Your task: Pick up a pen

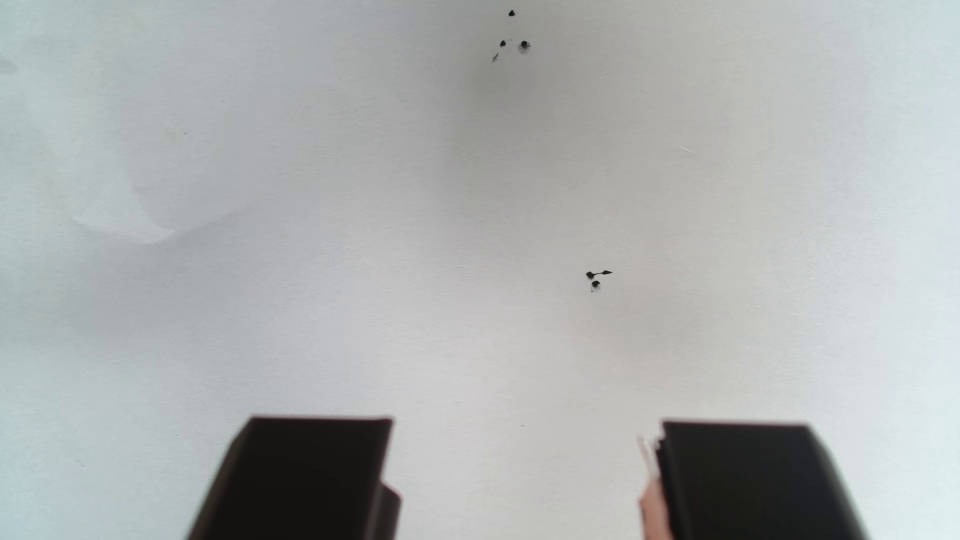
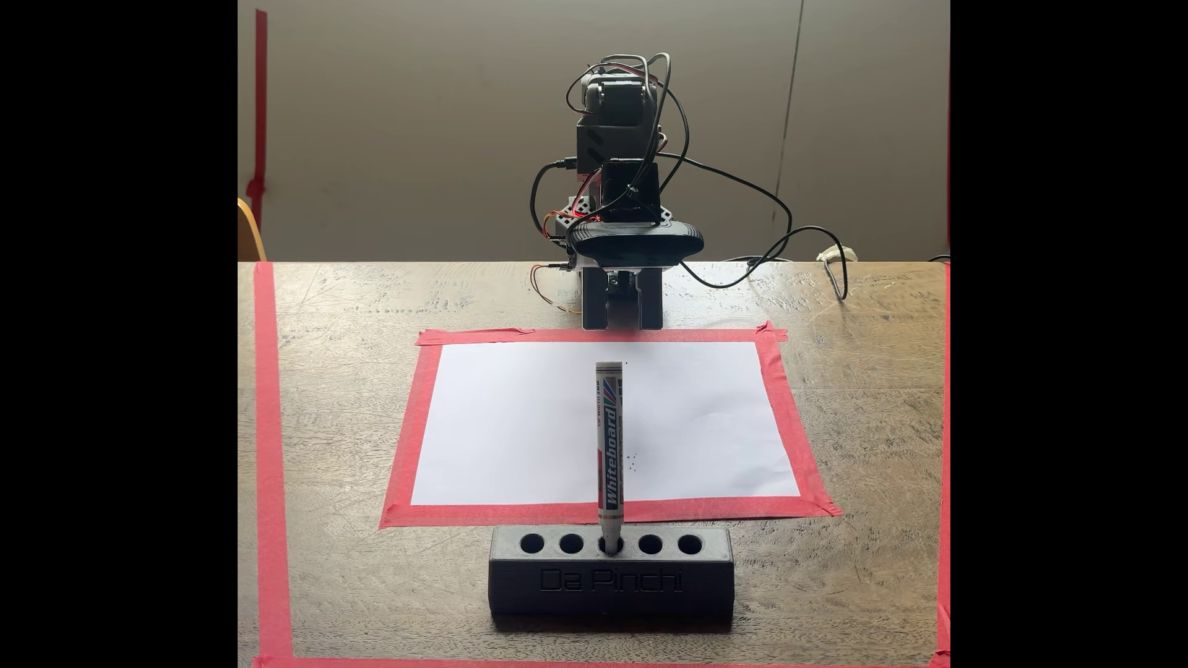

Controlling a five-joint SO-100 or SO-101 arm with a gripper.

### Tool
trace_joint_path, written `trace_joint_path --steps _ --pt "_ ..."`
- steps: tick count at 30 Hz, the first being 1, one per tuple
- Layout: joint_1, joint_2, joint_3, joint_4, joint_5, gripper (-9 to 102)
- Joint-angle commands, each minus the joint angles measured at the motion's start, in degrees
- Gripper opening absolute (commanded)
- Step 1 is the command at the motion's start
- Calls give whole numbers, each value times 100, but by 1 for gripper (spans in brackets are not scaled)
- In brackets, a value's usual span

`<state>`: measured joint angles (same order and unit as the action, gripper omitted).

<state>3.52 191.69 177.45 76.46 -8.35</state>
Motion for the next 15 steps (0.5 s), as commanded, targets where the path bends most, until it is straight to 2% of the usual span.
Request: trace_joint_path --steps 1,15 --pt "0 264 62 -9 -18 101" --pt "-44 264 62 -9 -18 101"
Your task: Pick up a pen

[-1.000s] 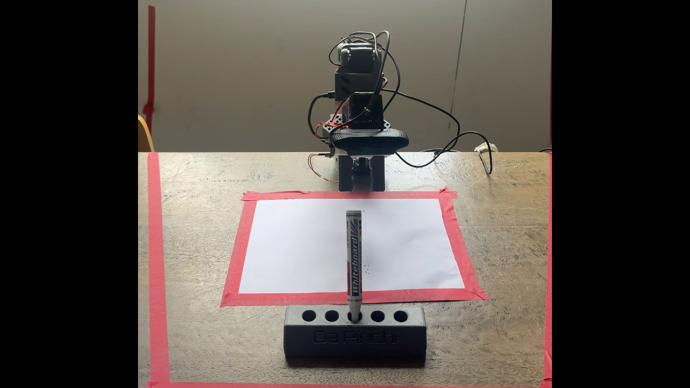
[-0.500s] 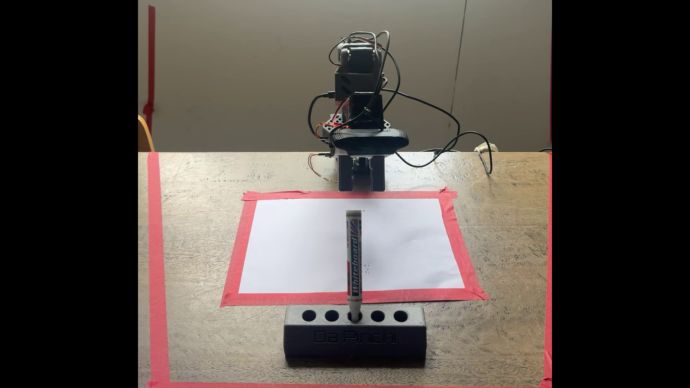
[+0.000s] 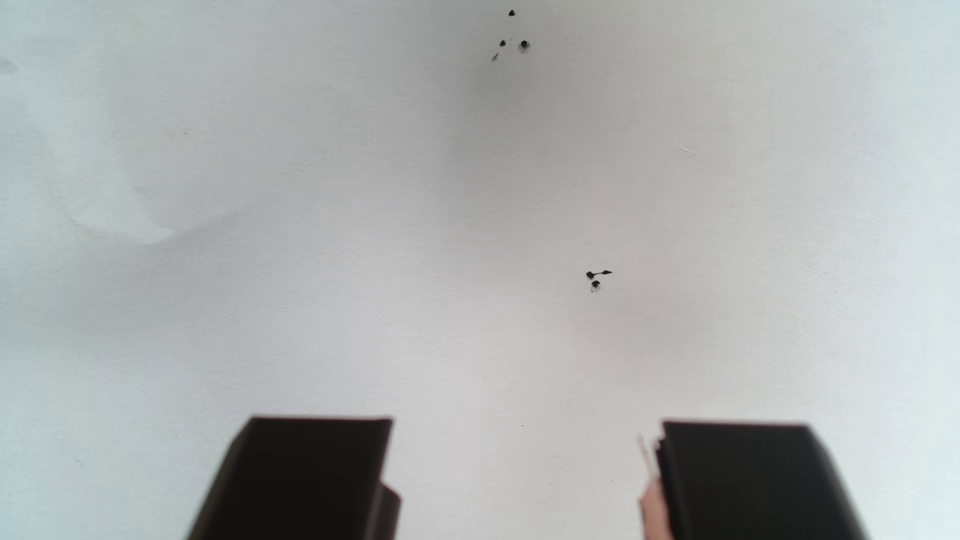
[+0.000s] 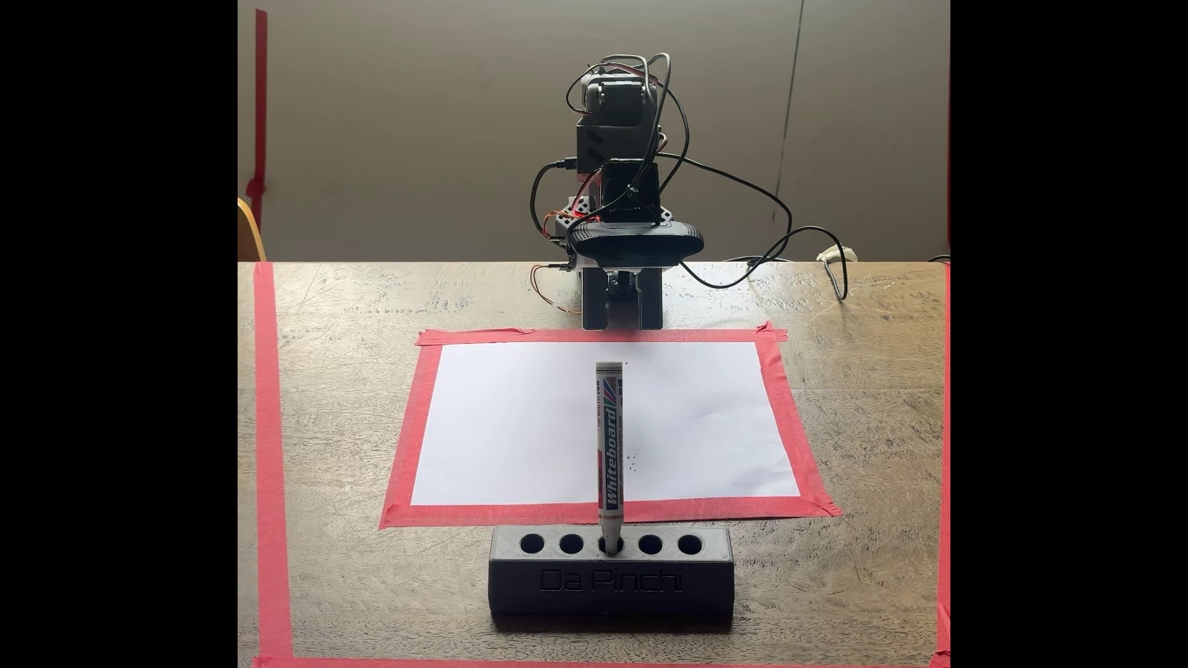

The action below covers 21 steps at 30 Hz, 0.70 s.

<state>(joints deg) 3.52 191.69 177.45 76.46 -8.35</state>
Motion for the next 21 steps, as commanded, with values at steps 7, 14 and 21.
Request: trace_joint_path --steps 7,14,21 --pt "-35 255 62 -9 44 101" --pt "62 158 53 -220 53 101" --pt "70 -853 -615 -756 -18 101"
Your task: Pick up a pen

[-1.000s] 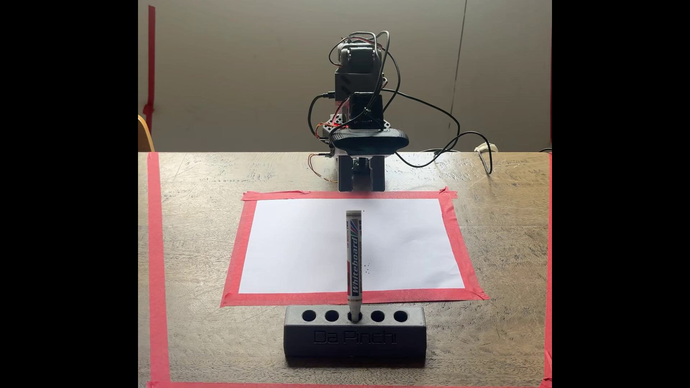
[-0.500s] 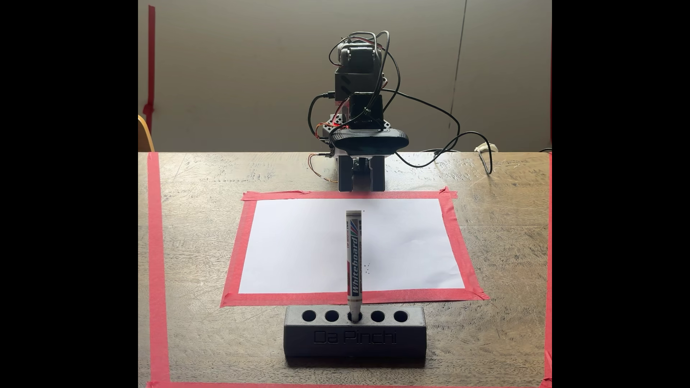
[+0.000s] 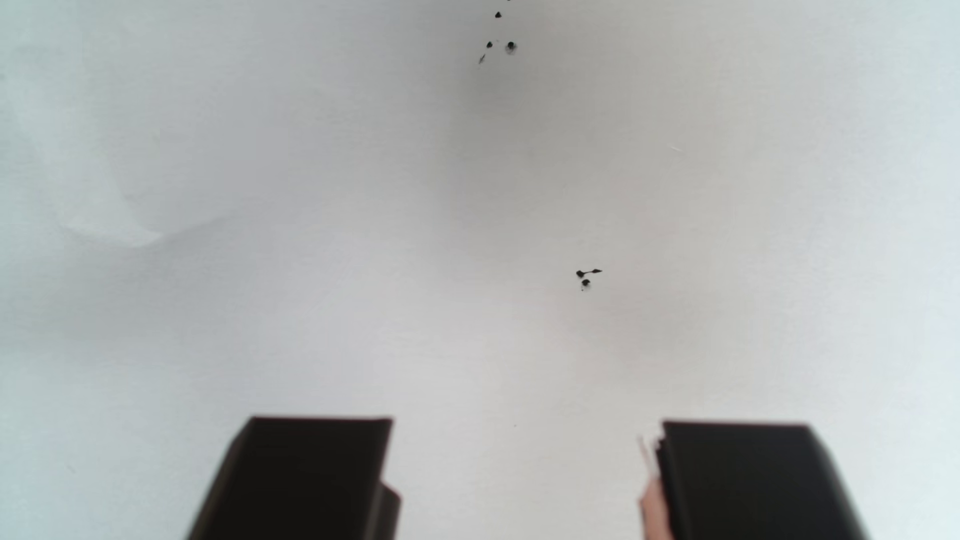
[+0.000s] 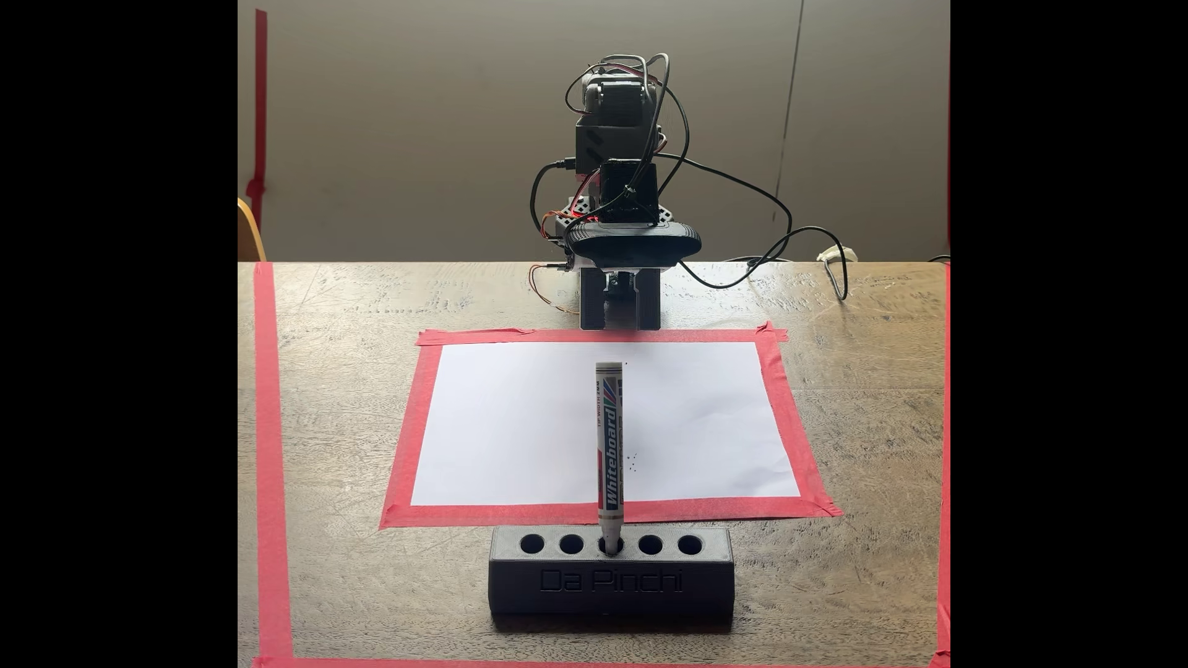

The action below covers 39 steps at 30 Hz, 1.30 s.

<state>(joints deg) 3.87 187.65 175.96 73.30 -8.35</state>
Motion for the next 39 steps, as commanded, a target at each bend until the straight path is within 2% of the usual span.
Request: trace_joint_path --steps 1,5,14,20,39 --pt "35 -703 -642 -554 -18 101" --pt "35 -1705 -1617 -870 -18 101" --pt "237 -3586 -3718 -923 -26 101" --pt "396 -4491 -4658 -1424 -35 101" --pt "264 -6812 -6451 -2584 -44 101"
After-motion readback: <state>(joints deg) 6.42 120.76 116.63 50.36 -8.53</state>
